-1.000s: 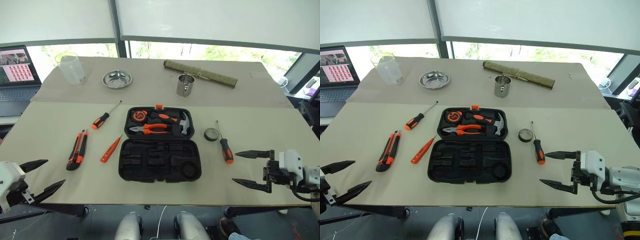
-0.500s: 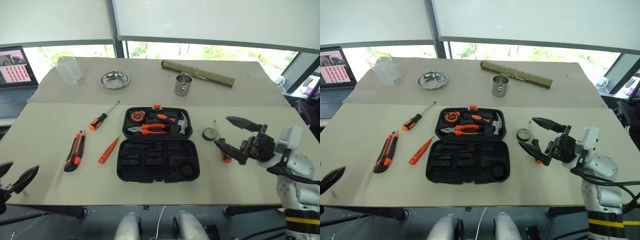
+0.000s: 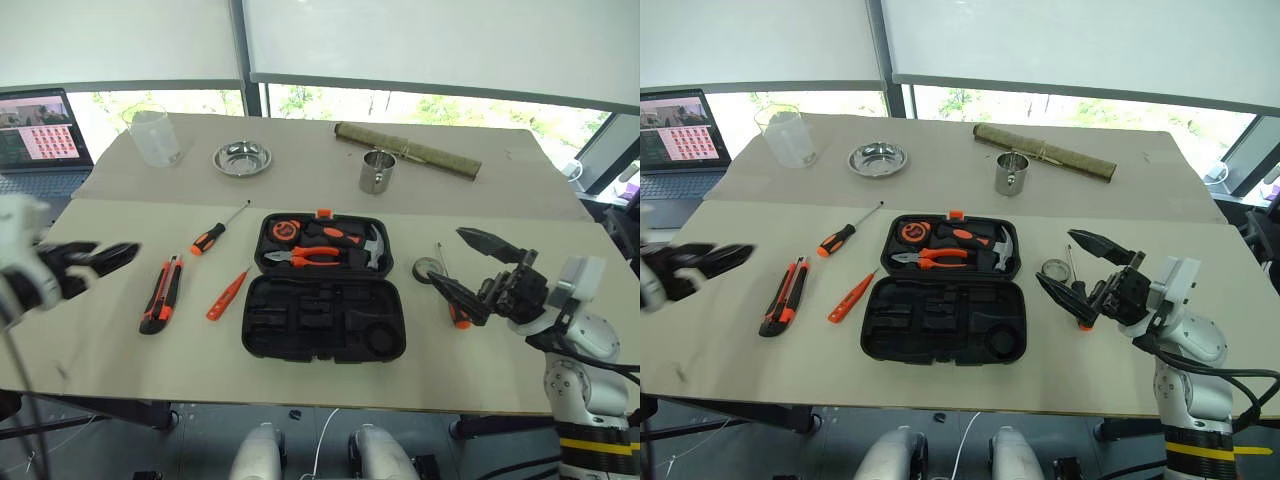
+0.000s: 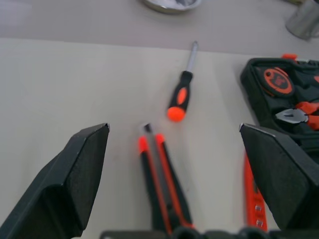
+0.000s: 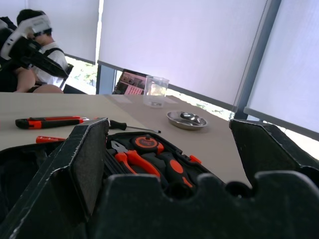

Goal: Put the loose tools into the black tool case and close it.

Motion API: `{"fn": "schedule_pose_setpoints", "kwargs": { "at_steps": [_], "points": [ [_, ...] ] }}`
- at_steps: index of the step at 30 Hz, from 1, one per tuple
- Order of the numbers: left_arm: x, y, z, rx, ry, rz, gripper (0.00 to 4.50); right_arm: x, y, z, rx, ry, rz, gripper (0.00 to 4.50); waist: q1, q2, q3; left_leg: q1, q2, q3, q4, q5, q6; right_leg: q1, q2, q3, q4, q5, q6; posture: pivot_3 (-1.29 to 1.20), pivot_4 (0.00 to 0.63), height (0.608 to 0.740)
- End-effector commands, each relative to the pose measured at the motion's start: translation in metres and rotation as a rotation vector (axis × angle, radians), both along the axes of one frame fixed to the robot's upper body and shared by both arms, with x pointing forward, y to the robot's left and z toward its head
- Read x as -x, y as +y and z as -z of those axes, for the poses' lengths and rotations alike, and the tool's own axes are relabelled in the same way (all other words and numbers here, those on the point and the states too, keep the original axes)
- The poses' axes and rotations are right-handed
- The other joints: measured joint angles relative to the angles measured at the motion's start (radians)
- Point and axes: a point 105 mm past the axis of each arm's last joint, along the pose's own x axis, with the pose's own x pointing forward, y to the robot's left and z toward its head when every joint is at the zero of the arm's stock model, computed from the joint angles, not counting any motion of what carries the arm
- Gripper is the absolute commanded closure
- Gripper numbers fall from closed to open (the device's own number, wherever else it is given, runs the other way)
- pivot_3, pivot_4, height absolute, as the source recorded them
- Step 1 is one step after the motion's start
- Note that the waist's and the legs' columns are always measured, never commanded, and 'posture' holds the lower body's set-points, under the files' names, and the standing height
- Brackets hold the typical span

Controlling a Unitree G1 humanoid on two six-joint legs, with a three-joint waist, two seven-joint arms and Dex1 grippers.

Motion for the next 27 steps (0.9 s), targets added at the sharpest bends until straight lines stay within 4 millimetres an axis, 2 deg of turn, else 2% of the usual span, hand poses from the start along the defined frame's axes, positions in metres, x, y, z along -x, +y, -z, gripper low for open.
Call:
{"fn": "schedule_pose_setpoints", "kwargs": {
  "at_steps": [1,3,6,9,12,15,18,20,22,24,26,27],
  "points": [
    [-0.044,-0.008,0.012,-0.040,0.031,-0.005,0.00,0.000,0.001,-0.007,0.016,-0.035,0.000,0.02,-0.001,0.000,0.000,-0.001,0.000,0.000,0.000,0.000,0.000,0.000,0.001,0.000,0.000,0.000,0.000,0.00,0.150,0.740],
    [-0.067,-0.019,0.021,-0.072,0.054,0.027,0.00,0.000,0.003,-0.006,0.020,-0.036,-0.003,0.02,0.003,0.000,0.000,-0.003,-0.001,-0.001,0.000,0.000,0.000,-0.001,0.003,0.000,0.000,0.000,0.000,0.00,0.150,0.740],
    [-0.089,-0.028,0.033,-0.093,0.080,0.046,0.00,0.000,0.003,-0.006,0.025,-0.038,0.000,0.02,0.001,0.000,0.000,-0.005,-0.001,-0.001,0.000,0.000,0.000,-0.002,0.002,0.000,-0.001,0.000,0.000,0.00,0.150,0.740],
    [-0.099,-0.037,0.049,-0.107,0.130,0.085,0.00,0.003,0.003,-0.004,0.023,-0.036,0.013,0.02,0.000,0.000,0.000,-0.007,-0.001,-0.001,0.000,0.000,0.000,-0.004,0.002,0.000,-0.002,0.000,0.000,0.00,0.150,0.740],
    [-0.105,-0.043,0.056,-0.138,0.125,0.124,0.72,0.006,0.003,-0.003,0.016,-0.030,0.023,0.00,0.001,-0.001,0.000,-0.008,-0.001,-0.001,0.000,0.000,0.000,-0.004,0.002,0.000,-0.002,0.000,0.001,0.00,0.150,0.740],
    [-0.111,-0.046,0.057,-0.138,0.091,0.128,1.75,0.008,0.003,0.000,0.008,-0.021,0.037,0.00,0.004,-0.001,0.000,-0.008,-0.001,-0.001,0.001,0.000,0.000,-0.004,0.002,-0.001,-0.002,0.000,0.001,0.00,0.150,0.740],
    [-0.112,-0.046,0.057,-0.138,0.069,0.143,2.98,0.011,0.003,0.005,0.008,-0.005,0.046,0.00,0.004,-0.001,0.000,-0.009,-0.001,-0.001,0.001,0.000,0.000,-0.004,0.001,-0.001,-0.001,0.000,0.001,0.00,0.150,0.740],
    [-0.112,-0.044,0.052,-0.137,0.026,0.160,3.62,0.012,0.001,0.007,0.011,0.004,0.056,0.00,0.004,-0.001,0.000,-0.009,-0.002,-0.002,0.001,0.000,0.000,-0.004,0.001,-0.001,-0.001,0.000,0.001,0.00,0.150,0.740],
    [-0.112,-0.039,0.033,-0.152,-0.092,0.192,3.64,0.013,-0.004,0.007,0.019,0.008,0.076,0.00,0.004,-0.001,0.000,-0.009,-0.002,-0.002,0.001,0.000,0.000,-0.004,0.001,-0.001,-0.001,0.000,0.002,0.00,0.150,0.740],
    [-0.107,-0.043,0.008,-0.161,-0.248,0.299,3.64,0.016,-0.010,0.005,0.045,0.002,0.091,0.00,0.002,-0.001,0.000,-0.009,-0.001,-0.002,0.001,0.000,0.000,-0.004,0.001,-0.001,-0.001,0.000,0.002,0.00,0.150,0.740],
    [-0.090,-0.063,-0.019,-0.208,-0.434,0.528,3.64,0.021,-0.020,0.002,0.092,-0.001,0.111,0.00,0.002,0.000,0.000,-0.010,-0.001,-0.001,0.001,0.000,0.000,-0.005,0.001,-0.001,-0.001,0.000,0.001,0.00,0.150,0.740],
    [-0.083,-0.071,-0.024,-0.241,-0.469,0.621,3.64,0.023,-0.025,0.001,0.117,0.000,0.117,0.00,0.003,0.000,0.000,-0.011,-0.001,-0.001,0.001,0.000,0.000,-0.006,0.001,-0.001,-0.001,0.000,0.001,0.00,0.150,0.740]
  ]
}}
